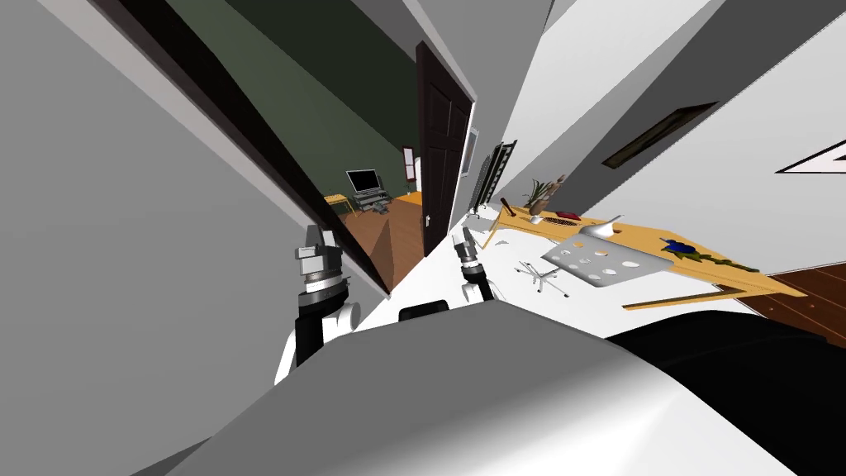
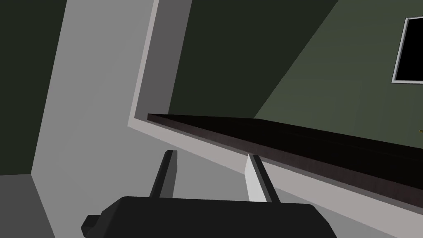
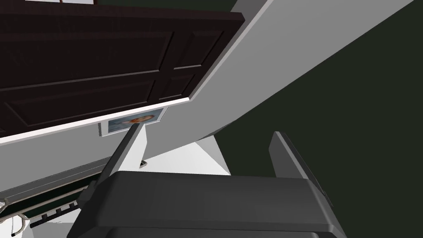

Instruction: Push the door open

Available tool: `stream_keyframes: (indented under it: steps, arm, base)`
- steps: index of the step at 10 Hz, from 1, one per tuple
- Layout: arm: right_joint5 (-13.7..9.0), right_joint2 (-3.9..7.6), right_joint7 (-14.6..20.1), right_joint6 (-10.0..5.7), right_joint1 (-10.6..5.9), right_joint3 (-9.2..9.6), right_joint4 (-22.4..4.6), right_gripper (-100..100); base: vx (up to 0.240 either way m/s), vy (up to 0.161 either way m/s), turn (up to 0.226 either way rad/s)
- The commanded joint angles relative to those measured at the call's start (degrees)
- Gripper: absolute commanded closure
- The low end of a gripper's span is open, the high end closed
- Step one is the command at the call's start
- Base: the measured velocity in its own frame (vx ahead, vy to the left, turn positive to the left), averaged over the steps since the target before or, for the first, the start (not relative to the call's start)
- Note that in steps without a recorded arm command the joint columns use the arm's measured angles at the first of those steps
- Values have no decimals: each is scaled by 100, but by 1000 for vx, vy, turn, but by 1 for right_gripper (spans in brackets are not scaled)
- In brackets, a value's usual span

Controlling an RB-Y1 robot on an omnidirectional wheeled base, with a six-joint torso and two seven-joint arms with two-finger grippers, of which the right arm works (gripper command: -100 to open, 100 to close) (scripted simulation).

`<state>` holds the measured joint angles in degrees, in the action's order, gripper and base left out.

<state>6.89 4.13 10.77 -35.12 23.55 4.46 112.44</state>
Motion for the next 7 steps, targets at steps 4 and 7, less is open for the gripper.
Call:
stream_keyframes:
  steps: [4,7]
  arm:
    - [144,80,134,-189,-209,47,-573,-100]
    - [242,130,227,-293,-368,75,-958,-100]
  base:
    - [96,-52,21]
    - [93,-37,21]
